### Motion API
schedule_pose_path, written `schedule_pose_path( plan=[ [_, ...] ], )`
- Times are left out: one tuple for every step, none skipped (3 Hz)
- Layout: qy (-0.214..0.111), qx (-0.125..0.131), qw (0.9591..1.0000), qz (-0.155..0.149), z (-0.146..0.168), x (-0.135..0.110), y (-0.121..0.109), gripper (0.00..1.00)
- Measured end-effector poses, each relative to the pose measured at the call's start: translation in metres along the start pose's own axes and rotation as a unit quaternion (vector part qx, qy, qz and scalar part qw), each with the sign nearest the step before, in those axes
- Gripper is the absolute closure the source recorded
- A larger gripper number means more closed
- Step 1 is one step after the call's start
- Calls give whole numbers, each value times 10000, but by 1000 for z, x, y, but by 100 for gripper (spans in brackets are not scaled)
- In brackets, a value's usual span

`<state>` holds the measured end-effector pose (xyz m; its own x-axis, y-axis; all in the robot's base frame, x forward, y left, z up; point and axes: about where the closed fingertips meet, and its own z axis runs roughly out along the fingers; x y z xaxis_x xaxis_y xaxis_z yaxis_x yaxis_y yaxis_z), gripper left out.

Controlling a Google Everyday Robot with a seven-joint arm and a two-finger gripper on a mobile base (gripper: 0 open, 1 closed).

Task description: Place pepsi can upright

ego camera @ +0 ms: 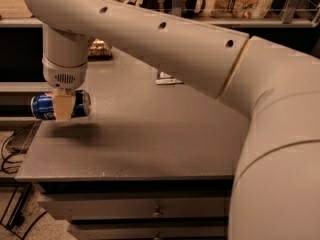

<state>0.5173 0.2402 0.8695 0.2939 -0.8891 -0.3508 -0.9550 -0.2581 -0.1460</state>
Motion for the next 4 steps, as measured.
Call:
schedule_pose_path(
  plan=[
    [-224,257,9992,-198,-18,-4,-2,100],
    [-751,618,9936,-568,-38,-4,-2,100],
    [-1683,941,9781,-778,-50,-4,-8,100],
    [-2636,1154,9541,-829,-65,8,-12,100]
  ],
)
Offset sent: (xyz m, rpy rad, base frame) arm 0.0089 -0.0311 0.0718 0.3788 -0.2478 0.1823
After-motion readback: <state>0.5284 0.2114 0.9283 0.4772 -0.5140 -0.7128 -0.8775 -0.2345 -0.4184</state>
